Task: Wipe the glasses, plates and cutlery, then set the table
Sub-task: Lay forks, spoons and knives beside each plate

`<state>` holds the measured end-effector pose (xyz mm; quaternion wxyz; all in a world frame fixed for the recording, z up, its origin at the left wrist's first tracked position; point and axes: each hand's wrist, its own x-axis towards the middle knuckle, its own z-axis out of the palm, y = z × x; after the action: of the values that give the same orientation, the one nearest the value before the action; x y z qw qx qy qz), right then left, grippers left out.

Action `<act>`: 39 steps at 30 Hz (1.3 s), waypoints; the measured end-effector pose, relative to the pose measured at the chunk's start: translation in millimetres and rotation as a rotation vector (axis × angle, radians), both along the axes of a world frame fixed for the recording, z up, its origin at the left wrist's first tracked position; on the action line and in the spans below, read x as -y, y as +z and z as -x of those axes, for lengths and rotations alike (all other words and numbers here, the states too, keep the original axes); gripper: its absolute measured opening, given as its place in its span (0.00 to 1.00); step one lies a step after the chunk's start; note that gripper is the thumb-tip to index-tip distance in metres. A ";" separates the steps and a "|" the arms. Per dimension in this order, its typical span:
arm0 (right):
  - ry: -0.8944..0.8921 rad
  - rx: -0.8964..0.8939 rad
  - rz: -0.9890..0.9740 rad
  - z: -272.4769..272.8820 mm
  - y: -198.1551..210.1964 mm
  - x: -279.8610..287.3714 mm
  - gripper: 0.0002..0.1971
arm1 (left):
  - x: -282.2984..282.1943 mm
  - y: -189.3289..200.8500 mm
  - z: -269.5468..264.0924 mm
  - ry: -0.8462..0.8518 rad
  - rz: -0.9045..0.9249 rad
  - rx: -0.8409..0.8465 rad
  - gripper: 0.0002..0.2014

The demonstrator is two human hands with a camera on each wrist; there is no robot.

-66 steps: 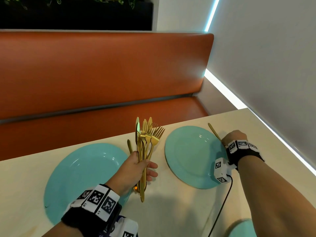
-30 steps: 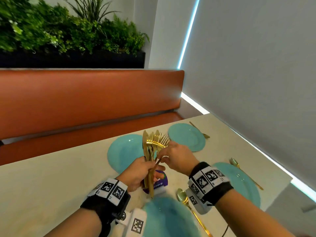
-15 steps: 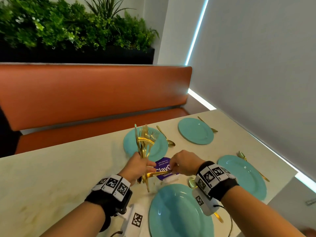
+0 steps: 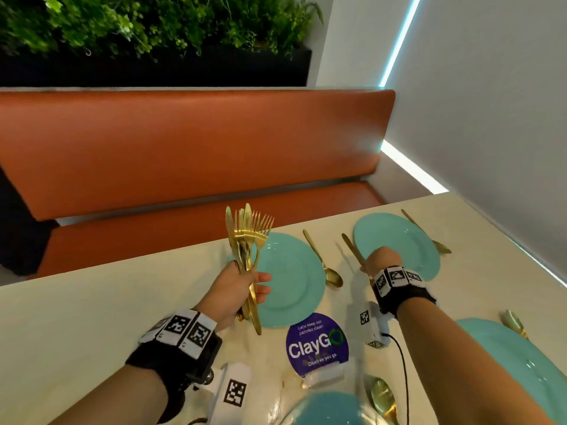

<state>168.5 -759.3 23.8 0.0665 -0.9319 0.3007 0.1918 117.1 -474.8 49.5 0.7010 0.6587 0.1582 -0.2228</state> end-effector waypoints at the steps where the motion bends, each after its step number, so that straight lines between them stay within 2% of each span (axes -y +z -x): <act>1: -0.005 0.010 -0.006 -9.9 -6.8 0.1 0.22 | 2.6 -2.9 -5.5 -0.001 0.004 -0.008 0.06; 4: -0.029 0.048 -0.052 -31.5 -22.4 -0.9 0.15 | 8.4 -10.6 -17.8 0.001 0.019 -0.037 0.05; 12: -0.039 0.178 -0.035 -47.7 -44.0 -2.8 0.08 | 14.8 -27.1 -33.0 0.033 0.010 -0.089 0.07; 16: -0.066 0.200 -0.069 -53.9 -42.9 -4.0 0.09 | 15.5 -31.8 -35.3 0.021 -0.011 -0.092 0.07; 26: -0.025 0.197 0.035 -59.0 -39.6 -7.8 0.13 | 11.3 -36.4 -36.9 0.032 -0.026 -0.088 0.04; 39: 0.012 0.191 0.044 -58.6 -33.1 -10.4 0.10 | 7.9 -37.5 -31.3 0.038 -0.029 -0.090 0.04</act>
<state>227.1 -748.9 -9.3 0.0734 -0.9489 0.2916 0.0957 148.4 -482.6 12.0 0.6877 0.6550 0.2051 -0.2366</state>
